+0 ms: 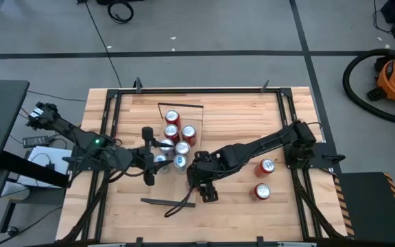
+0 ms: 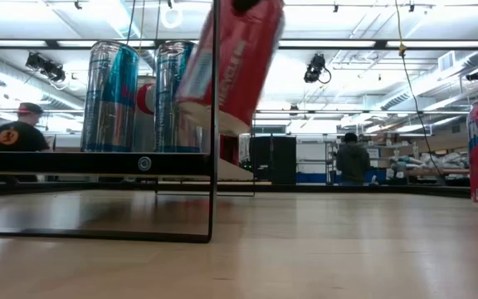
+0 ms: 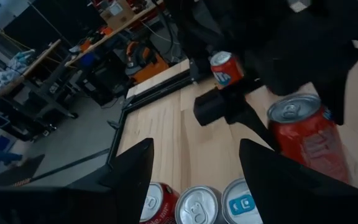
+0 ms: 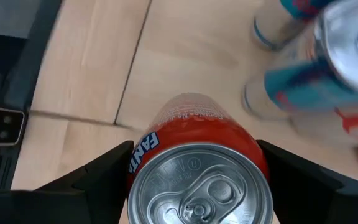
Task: Place canned beverage on shelf
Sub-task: Put the left red soda can on the shelf
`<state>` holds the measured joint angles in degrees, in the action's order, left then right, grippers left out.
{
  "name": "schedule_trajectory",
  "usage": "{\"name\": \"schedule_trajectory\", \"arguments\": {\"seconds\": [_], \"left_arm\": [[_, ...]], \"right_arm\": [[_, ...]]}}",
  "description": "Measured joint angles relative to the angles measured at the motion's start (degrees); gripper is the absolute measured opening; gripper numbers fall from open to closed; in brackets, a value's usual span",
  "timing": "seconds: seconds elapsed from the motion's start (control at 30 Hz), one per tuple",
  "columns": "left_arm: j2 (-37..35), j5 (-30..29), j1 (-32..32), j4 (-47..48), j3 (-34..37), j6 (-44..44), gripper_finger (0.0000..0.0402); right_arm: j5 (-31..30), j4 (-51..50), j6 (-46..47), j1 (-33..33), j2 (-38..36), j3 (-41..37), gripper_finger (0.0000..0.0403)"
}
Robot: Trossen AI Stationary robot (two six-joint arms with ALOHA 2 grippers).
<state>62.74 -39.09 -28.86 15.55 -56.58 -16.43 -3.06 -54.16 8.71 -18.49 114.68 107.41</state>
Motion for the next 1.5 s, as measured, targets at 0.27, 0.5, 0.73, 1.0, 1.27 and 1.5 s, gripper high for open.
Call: {"name": "schedule_trajectory", "arguments": {"seconds": [0.27, 0.5, 0.73, 1.0, 1.27, 1.5], "left_arm": [[0.0, 0.2, 0.0, 1.0, 0.0, 0.9, 0.0249], [0.1, 0.2, -0.4, 1.0, 0.0, 1.0, 0.0249], [0.1, 0.2, -0.4, 1.0, 0.0, 1.0, 0.0249], [0.1, 0.2, -0.4, 1.0, 0.0, 0.9, 0.0249], [0.1, 0.2, -0.4, 1.0, 0.0, 0.9, 0.0249], [0.1, 0.2, -0.4, 1.0, 0.0, 0.9, 0.0249]], "right_arm": [[1.5, -2.1, -3.2, 0.4, 6.5, 8.2, 0.0322], [1.5, -2.1, -4.2, 0.9, 8.9, 9.8, 0.0322], [2.5, -0.6, -4.4, 1.4, 8.9, 9.8, 0.0339], [2.8, 0.9, -4.4, 1.3, 8.9, 9.9, 0.0349], [2.8, 2.3, -4.9, 1.3, 9.0, 9.9, 0.0349], [2.7, 2.6, -5.6, 1.0, 8.7, 12.0, 0.035]]}}
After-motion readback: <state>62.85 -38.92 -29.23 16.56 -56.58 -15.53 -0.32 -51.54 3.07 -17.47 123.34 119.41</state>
